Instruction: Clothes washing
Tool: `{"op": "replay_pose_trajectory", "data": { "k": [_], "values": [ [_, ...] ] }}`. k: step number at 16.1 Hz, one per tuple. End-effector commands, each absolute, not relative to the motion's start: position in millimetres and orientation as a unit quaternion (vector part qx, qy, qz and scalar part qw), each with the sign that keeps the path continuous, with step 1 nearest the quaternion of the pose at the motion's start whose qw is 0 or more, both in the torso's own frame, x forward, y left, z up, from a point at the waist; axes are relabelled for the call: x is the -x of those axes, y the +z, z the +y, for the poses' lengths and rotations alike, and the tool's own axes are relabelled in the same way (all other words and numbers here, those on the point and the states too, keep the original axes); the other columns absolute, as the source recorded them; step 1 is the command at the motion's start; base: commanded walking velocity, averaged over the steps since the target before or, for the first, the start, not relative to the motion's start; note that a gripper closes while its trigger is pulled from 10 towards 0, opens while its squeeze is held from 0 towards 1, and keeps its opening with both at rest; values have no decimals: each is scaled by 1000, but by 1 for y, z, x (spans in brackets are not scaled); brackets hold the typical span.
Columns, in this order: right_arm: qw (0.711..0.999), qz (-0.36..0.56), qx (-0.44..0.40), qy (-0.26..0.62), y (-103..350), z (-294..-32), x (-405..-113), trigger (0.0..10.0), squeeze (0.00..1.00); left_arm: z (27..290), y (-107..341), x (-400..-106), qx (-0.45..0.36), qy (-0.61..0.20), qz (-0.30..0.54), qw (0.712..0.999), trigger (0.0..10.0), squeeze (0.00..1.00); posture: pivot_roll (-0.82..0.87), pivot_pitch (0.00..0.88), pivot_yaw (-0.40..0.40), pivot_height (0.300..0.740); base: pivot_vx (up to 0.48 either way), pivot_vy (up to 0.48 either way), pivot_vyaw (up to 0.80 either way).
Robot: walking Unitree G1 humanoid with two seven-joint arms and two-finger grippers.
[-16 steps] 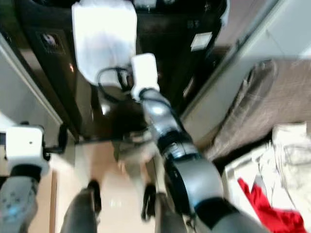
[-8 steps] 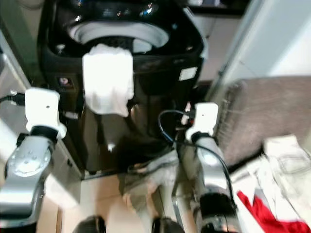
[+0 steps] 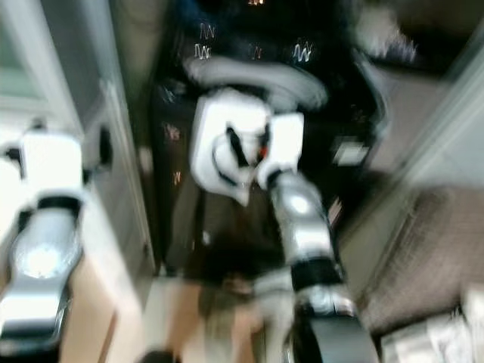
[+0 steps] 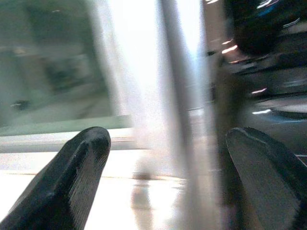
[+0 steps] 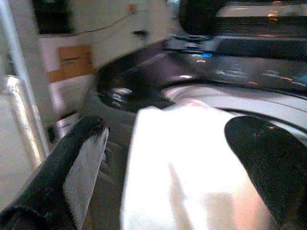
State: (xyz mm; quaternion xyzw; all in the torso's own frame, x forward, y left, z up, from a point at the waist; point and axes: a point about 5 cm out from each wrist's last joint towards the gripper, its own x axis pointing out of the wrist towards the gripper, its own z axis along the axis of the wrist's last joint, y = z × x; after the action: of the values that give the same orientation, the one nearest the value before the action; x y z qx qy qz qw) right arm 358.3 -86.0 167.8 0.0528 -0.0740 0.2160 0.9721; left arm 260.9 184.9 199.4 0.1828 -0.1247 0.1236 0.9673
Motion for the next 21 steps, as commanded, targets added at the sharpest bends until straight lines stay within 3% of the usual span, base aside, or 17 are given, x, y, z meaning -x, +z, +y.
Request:
{"op": "replay_pose_trajectory", "data": {
  "k": [1,3,7,9,11,12,14,19,21],
  "values": [
    [979,-59,-44,188,158,-102,-358,10000,0,173,200,-262,-180,97,-128,970,10000,0,131,0,-117,731,454,0,0],
    [978,-67,-32,194,157,-97,-353,10000,0,174,205,-268,-217,68,-128,965,10000,0,136,0,-117,731,240,0,0],
    [978,-100,-36,179,158,-100,-334,10000,0,179,213,-266,-204,54,-138,968,10000,0,123,14,-101,731,0,0,0],
    [970,-80,-60,222,152,-96,-316,10000,0,181,213,-261,-202,57,-135,968,10000,0,108,67,-81,731,0,0,0],
    [977,-16,-67,201,123,-106,-310,10000,0,183,207,-256,-203,47,-114,971,10000,0,112,125,-55,731,0,0,0],
    [985,10,-60,160,108,-115,-309,10000,0,172,205,-251,-183,-22,-106,977,10000,0,124,146,-36,731,0,0,0],
    [989,7,-36,141,110,-116,-306,10000,0,160,209,-250,-178,-71,-114,975,10000,0,117,137,-27,731,0,0,-391],
    [985,-5,-18,170,124,-107,-322,10000,0,164,209,-265,-166,-23,-121,978,10000,0,87,69,-46,731,0,0,-460],
    [972,40,-49,226,114,-88,-326,10000,0,165,205,-263,-155,-1,-114,981,10000,0,100,83,-53,731,0,0,0]
  ]
}}
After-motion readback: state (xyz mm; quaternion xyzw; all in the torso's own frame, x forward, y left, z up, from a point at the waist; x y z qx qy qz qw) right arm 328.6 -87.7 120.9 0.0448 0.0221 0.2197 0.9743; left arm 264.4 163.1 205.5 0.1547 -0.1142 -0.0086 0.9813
